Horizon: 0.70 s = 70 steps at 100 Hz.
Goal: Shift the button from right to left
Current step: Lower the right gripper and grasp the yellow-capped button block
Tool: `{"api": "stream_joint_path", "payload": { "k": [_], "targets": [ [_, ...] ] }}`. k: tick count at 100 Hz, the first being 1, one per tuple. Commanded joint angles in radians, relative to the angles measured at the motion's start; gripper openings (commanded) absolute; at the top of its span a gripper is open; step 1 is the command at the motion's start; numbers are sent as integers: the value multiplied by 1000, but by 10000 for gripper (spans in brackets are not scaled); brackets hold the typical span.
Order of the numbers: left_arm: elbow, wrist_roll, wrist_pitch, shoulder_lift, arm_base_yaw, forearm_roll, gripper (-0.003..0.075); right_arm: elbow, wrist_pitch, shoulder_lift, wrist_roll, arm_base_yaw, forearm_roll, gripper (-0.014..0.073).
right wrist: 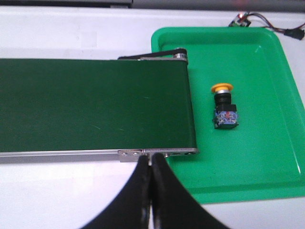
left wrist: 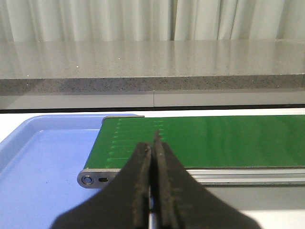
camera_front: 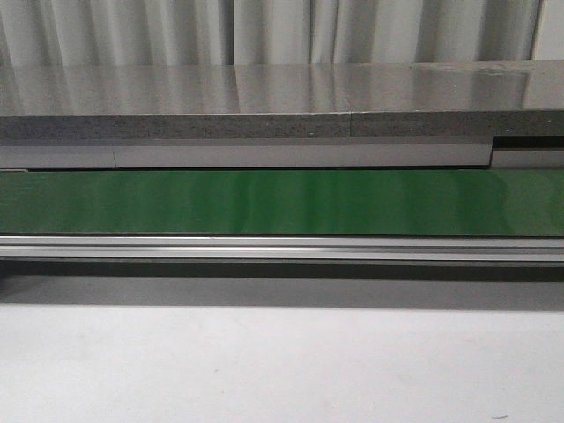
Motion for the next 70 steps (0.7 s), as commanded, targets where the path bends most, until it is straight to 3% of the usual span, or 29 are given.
{"api": "stream_joint_path", "payload": {
  "k": [1, 7, 17, 27, 52, 70],
  "targets": [
    [45, -10, -75, -32, -8, -4, -20, -73, -28, 68, -3, -6, -28, 42],
    [45, -10, -75, -32, -8, -4, -20, -99, -14, 112, -3, -7, -28, 158],
    [45, -10, -75, -32, -8, -4, -20, -143, 16, 192, -3, -41, -28, 437],
    [45, -10, -75, -32, -8, -4, -20, -176, 49, 259, -7, -101, -41, 585],
    [45, -10, -75, -32, -8, -4, -20, -182, 61, 370, -25, -296, -38, 550],
    [45, -10, -75, -32, -8, -4, -20, -182, 22, 447, -82, -379, 8, 540]
  ]
}}
